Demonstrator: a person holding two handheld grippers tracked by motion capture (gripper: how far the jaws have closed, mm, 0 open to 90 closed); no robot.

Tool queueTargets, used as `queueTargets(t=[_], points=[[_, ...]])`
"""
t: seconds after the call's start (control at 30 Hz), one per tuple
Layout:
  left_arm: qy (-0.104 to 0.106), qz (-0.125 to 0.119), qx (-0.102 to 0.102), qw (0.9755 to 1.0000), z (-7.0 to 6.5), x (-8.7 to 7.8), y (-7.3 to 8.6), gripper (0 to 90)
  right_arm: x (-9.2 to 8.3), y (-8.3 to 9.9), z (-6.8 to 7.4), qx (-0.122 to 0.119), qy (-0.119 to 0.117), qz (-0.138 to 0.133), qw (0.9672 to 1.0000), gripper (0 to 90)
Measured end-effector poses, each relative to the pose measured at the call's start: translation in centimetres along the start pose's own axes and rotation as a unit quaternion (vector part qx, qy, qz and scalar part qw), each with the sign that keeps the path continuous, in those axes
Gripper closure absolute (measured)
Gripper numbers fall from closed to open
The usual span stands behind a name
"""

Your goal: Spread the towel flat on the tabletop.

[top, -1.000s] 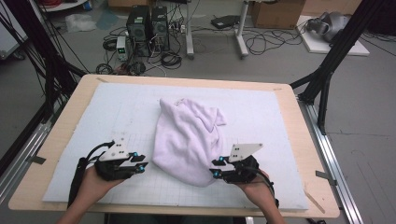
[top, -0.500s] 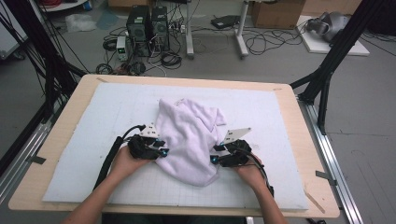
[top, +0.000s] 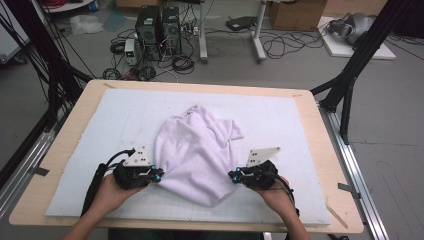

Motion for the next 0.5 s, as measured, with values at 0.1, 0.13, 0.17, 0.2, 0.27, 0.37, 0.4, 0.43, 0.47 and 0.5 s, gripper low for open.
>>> queueTargets(t=[0.1, 0.13, 0.17, 0.2, 0.27, 0.37, 0.4, 0.43, 0.47, 0.5], points=[[0.003, 0.002, 0.006, 1.0000, -1.4, -0.6, 0.7, 83.8, -0.7, 0.2, 0.7, 0.001, -0.008, -0.002, 1.0000, 88.5], [0.005, -0.003, 0.005, 1.0000, -2.1, -0.9, 1.0, 83.8, -1.3, 0.5, 1.5, -0.002, -0.014, 0.000, 0.9999, 88.5], [0.007, -0.004, 0.005, 1.0000, -2.5, -1.0, 1.2, 83.8, -1.3, 0.5, 1.5, -0.002, -0.014, 0.000, 0.9999, 88.5], [0.009, -0.002, 0.008, 0.9999, -3.1, -1.3, 1.6, 83.8, -1.5, 0.6, 1.8, -0.004, -0.020, 0.002, 0.9998, 88.5], [0.017, -0.004, 0.008, 0.9998, -4.0, -1.6, 2.1, 83.7, -1.8, 0.8, 2.9, -0.009, -0.038, 0.003, 0.9992, 88.4], [0.028, -0.002, 0.011, 0.9995, -4.5, -1.8, 2.5, 80.2, -2.3, 0.6, 3.9, -0.024, -0.055, 0.003, 0.9982, 82.9], [0.028, -0.004, 0.011, 0.9995, -4.3, -1.8, 2.3, 68.0, -2.3, 0.2, 3.3, -0.022, -0.036, -0.001, 0.9991, 71.6], [0.023, -0.010, 0.008, 0.9997, -4.1, -1.8, 2.2, 63.2, -2.2, 0.1, 2.9, -0.022, -0.026, -0.002, 0.9994, 68.2], [0.016, -0.015, 0.006, 0.9997, -3.7, -1.8, 1.9, 59.2, -2.0, -0.1, 2.3, -0.020, -0.014, -0.005, 0.9997, 65.9], [0.012, -0.021, 0.007, 0.9997, -3.2, -1.9, 1.5, 56.0, -1.8, -0.2, 1.7, -0.019, -0.003, -0.006, 0.9998, 61.9]])
Point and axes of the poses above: each handheld gripper's, and its own axes: x roughly forward along the jaws, y roughly out of its underside, z roughly to its left, the point moved 5 cm from there along x, roughly forward along the jaws, and after that the axes turned 15 degrees about y, right-handed, at the moved point
